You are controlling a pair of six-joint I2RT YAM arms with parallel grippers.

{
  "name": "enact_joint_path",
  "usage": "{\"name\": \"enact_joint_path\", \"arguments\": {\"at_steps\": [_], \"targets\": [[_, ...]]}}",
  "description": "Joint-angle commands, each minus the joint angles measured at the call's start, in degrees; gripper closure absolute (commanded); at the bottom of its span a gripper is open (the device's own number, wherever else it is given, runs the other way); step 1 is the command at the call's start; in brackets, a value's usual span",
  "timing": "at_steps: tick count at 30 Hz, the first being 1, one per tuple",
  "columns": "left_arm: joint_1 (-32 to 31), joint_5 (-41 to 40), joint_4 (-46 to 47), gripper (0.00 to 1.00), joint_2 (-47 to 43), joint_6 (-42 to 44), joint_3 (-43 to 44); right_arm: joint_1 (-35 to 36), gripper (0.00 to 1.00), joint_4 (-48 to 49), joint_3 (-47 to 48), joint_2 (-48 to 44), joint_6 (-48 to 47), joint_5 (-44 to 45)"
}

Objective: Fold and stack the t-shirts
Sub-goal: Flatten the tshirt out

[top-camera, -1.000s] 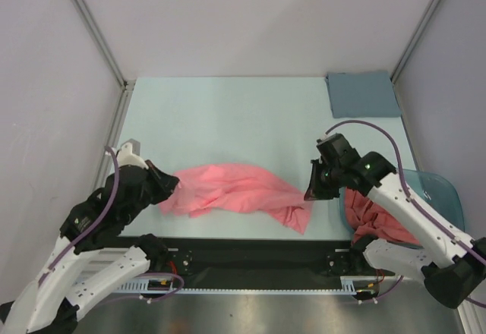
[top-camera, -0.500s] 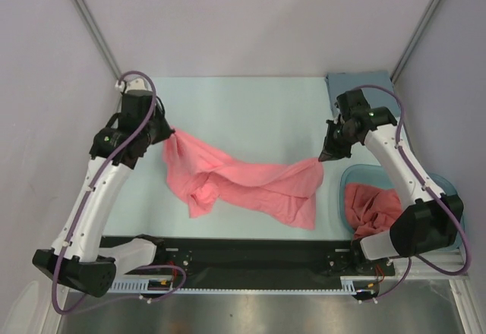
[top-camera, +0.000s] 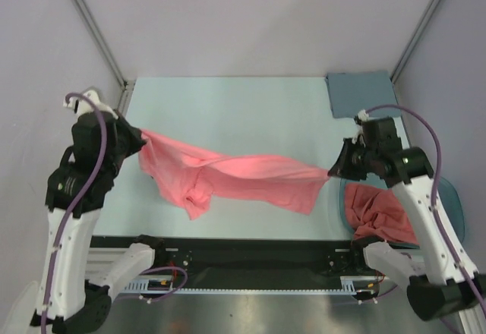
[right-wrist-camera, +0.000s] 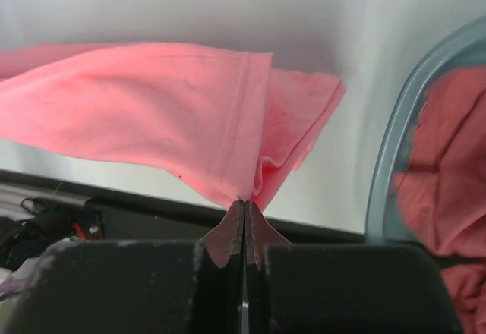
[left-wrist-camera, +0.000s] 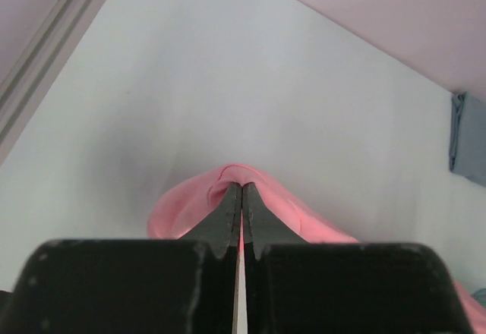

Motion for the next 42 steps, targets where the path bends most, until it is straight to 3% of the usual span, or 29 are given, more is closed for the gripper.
{"name": "enact_joint_path", "arguments": {"at_steps": [1,5,7,10,14,18,24,28,32,35,36,37,39,42], "targets": [[0.75,1.1,-3.59,0.99,-6.59,-2.51,-4.83,0.32,1.0,-0.62,-9.05,-6.54,4.75,-5.17],[0.75,5.94,-3.77,1.0,-13.01,-6.21,-18.8,3.3,1.0,7.18,-26.51,-13.31,12.57,-14.23],[0.75,8.14,-3.33,1.0,-14.79,-7.71,-22.85,6.54,1.0,8.78,-30.24,-13.59,15.13,-13.55],[0.75,9.19,-3.33,1.0,-15.85,-8.68,-28.22,11.03,1.0,7.65,-31.67,-10.79,14.61,-8.2],[0.75,9.98,-1.32,1.0,-14.18,-7.54,-28.58,13.15,1.0,3.96,-28.51,-7.0,12.59,0.32],[0.75,14.1,2.63,1.0,-7.6,-4.13,-27.7,13.24,1.0,3.16,-27.1,-4.19,11.1,1.75],[-0.04,22.1,9.23,1.0,10.15,-3.67,-26.91,13.33,1.0,4.57,-27.27,-1.38,9.51,2.54],[-0.75,20.97,15.11,1.0,19.38,-2.71,-24.11,13.42,0.99,4.83,-27.18,-0.41,9.86,2.02],[-0.66,17.2,14.61,1.0,27.73,0.01,-17.34,13.86,0.98,4.48,-28.32,-0.49,10.74,1.67],[-0.75,14.48,12.15,0.81,30.29,1.16,-13.12,14.04,0.97,5.09,-30.78,-0.93,12.15,0.17],[-0.75,13.69,11.27,0.54,28.99,0.9,-12.85,14.12,0.96,5.27,-31.22,-1.11,12.58,-0.09],[-0.75,11.85,9.61,0.45,27.93,0.81,-12.93,14.21,0.94,5.45,-32.01,-1.28,13.02,-0.35],[-1.62,10.17,8.28,0.33,24.69,0.2,-16.17,14.3,0.81,5.54,-32.1,-1.81,13.82,-0.18],[-4.43,9.9,6.87,0.32,15.91,-2.34,-26.87,14.3,0.63,3.96,-29.48,-2.34,12.77,2.79]]}}
